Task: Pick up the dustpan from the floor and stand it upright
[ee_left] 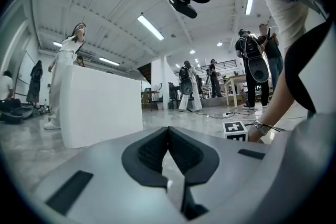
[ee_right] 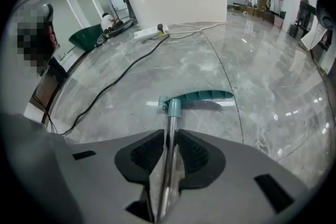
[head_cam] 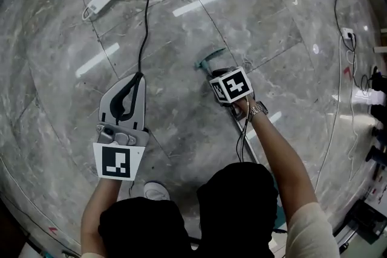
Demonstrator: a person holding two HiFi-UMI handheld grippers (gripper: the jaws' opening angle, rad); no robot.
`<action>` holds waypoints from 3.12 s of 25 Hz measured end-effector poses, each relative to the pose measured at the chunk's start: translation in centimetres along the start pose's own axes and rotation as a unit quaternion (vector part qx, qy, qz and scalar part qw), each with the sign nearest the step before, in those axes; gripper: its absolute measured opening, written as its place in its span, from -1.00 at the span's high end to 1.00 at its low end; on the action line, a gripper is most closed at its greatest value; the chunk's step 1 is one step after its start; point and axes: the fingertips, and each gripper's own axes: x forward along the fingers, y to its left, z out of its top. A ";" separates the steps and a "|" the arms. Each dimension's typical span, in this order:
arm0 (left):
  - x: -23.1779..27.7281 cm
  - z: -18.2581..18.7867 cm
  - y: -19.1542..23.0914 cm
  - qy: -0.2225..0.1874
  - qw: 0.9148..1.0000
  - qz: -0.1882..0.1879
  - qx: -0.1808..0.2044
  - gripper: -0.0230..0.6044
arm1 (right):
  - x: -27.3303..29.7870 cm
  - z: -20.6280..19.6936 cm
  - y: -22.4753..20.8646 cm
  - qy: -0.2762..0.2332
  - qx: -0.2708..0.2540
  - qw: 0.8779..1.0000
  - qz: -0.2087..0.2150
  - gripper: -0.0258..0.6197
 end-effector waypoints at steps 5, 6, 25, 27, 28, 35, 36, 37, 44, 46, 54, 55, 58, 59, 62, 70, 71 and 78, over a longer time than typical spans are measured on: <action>-0.3 -1.3 0.2 0.006 1.000 0.000 -0.010 0.89 | 1.4 0.4 -0.1 0.014 0.015 1.000 0.004 0.67; -0.2 -1.4 -0.1 0.006 1.000 -0.004 -0.008 0.89 | 1.5 0.5 -0.1 0.014 0.010 1.000 -0.002 0.67; 1.0 15.1 -7.0 0.031 0.997 -0.072 -0.022 0.89 | -21.7 3.3 2.4 -0.157 0.003 0.987 -0.017 0.67; 0.4 18.6 -7.9 0.024 0.996 -0.075 -0.030 0.89 | -25.9 2.8 2.8 -0.179 0.009 0.983 -0.028 0.67; 0.2 20.0 -8.3 0.024 0.996 -0.073 -0.033 0.89 | -27.8 2.5 3.0 -0.189 0.011 0.981 -0.035 0.67; -3.0 29.6 -13.9 0.040 0.995 -0.088 -0.005 0.89 | -41.1 0.8 6.5 -0.236 -0.008 0.971 -0.035 0.67; -3.6 30.9 -15.4 0.041 0.994 -0.099 0.001 0.89 | -43.1 0.3 6.9 -0.246 -0.009 0.969 -0.035 0.67; -4.1 32.2 -17.0 0.044 0.993 -0.110 0.006 0.89 | -45.1 -0.2 7.2 -0.257 -0.008 0.966 -0.036 0.67; -8.8 40.3 -28.3 0.043 0.986 -0.160 0.014 0.89 | -57.6 -6.4 9.6 -0.318 -0.012 0.947 -0.047 0.67; -10.2 41.9 -31.6 0.028 0.985 -0.169 0.014 0.89 | -60.6 -8.2 10.1 -0.356 -0.026 0.932 -0.064 0.67; -18.5 42.9 -43.3 0.030 0.973 -0.228 0.035 0.89 | -69.8 -18.0 11.8 -0.445 0.009 0.884 -0.146 0.67; -20.0 43.2 -44.5 0.035 0.972 -0.230 0.031 0.89 | -70.8 -19.5 12.0 -0.453 0.013 0.878 -0.156 0.67; -23.7 44.1 -47.4 0.043 0.969 -0.243 0.033 0.89 | -73.2 -23.5 12.8 -0.464 0.023 0.868 -0.175 0.67; -24.4 44.5 -48.2 0.044 0.968 -0.245 0.035 0.89 | -73.8 -24.4 12.9 -0.467 0.025 0.866 -0.178 0.67; -25.7 45.2 -50.4 0.045 0.968 -0.245 0.027 0.89 | -75.8 -26.9 12.7 -0.472 0.038 0.859 -0.193 0.67; -27.0 44.9 -57.7 0.049 0.967 -0.249 0.036 0.89 | -78.1 -32.7 10.1 -0.452 0.071 0.865 -0.205 0.67; -27.0 44.9 -58.4 0.048 0.968 -0.243 0.035 0.89 | -78.3 -32.9 10.1 -0.452 0.058 0.866 -0.206 0.67; -27.5 46.6 -64.1 0.039 0.978 -0.206 0.008 0.89 | -79.8 -36.5 10.3 -0.427 0.062 0.881 -0.195 0.67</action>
